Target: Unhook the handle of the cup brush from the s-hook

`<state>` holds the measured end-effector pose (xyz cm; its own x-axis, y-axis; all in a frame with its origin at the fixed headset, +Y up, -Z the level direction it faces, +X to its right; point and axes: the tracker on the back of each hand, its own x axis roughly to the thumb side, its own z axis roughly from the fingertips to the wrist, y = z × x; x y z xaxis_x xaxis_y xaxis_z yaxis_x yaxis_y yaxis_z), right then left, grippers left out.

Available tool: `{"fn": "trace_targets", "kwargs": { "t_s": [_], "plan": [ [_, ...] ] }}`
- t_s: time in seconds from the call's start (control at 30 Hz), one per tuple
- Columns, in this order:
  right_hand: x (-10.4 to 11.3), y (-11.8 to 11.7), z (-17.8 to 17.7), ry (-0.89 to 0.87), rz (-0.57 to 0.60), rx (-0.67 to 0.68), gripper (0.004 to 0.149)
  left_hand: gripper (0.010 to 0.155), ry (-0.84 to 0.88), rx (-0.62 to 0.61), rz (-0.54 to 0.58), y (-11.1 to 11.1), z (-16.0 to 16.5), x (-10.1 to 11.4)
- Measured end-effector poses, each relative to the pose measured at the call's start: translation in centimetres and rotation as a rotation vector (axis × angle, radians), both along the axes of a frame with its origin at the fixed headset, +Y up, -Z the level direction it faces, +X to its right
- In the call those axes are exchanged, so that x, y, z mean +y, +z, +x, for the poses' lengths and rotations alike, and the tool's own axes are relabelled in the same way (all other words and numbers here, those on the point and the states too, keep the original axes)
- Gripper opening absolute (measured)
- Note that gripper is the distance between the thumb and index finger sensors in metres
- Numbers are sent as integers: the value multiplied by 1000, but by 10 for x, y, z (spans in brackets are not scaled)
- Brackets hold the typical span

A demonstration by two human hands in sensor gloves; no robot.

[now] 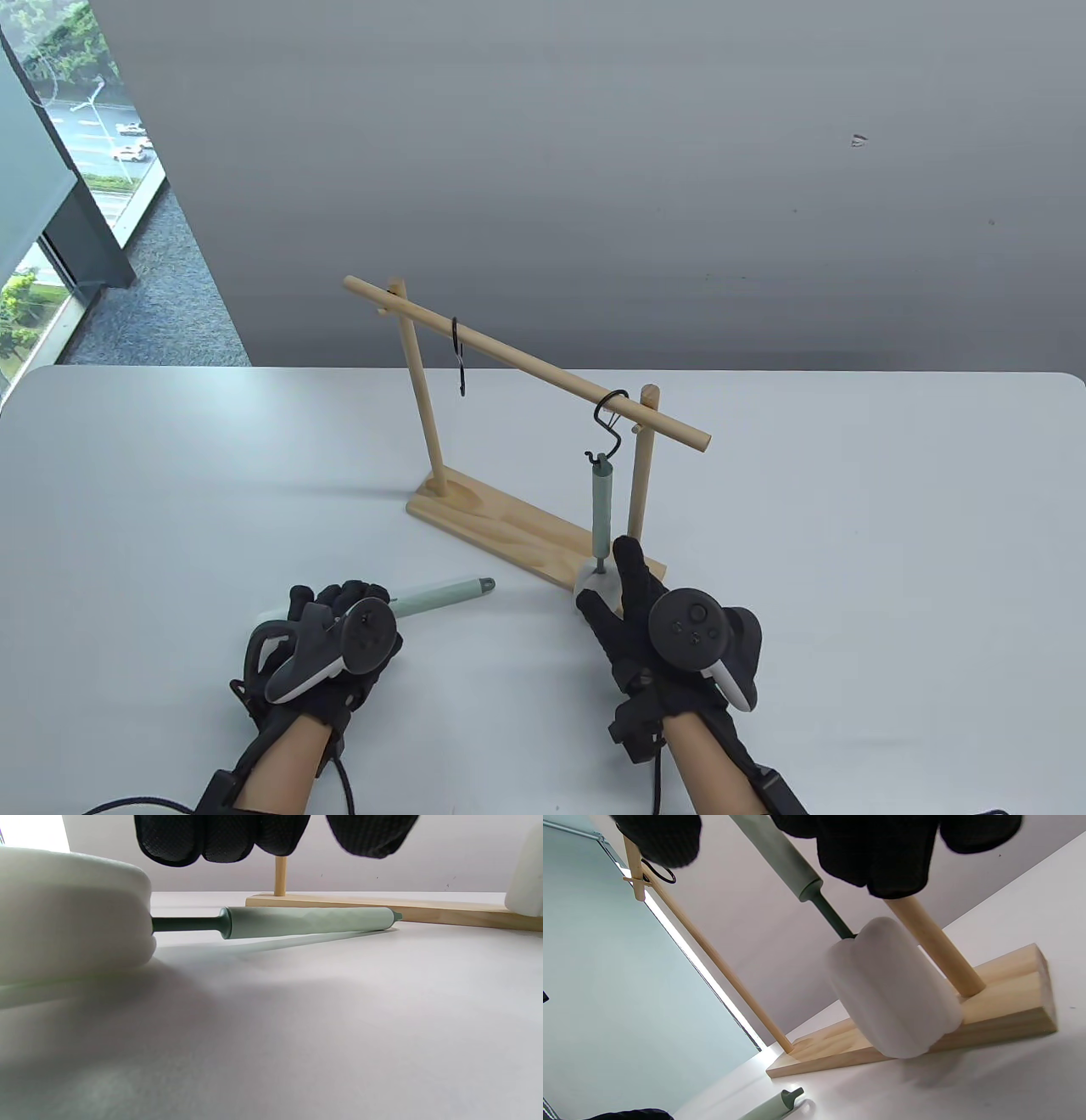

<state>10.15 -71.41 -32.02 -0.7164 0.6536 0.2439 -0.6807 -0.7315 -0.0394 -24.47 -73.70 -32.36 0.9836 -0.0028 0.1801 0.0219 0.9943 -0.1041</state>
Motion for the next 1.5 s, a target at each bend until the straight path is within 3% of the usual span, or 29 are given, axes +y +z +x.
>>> {"fn": "trace_targets", "kwargs": {
  "t_s": [0.4,0.57,0.9,1.23,1.5],
  "plan": [
    [2,-41,-27,-77,-54,6,75,64,13,44,12,0,-9,2],
    [-5,-53,-34,-264,-114,73,77,64,11,43,17,0,-9,1],
    [-6,-43,-53,-558,-137,237,69,64,28,64,44,1,-14,4],
    [17,-27,-67,-601,-74,289,61,64,20,59,37,1,-14,4],
    [37,-17,-66,-508,32,246,57,64,15,60,33,2,-13,4]
  ]
}}
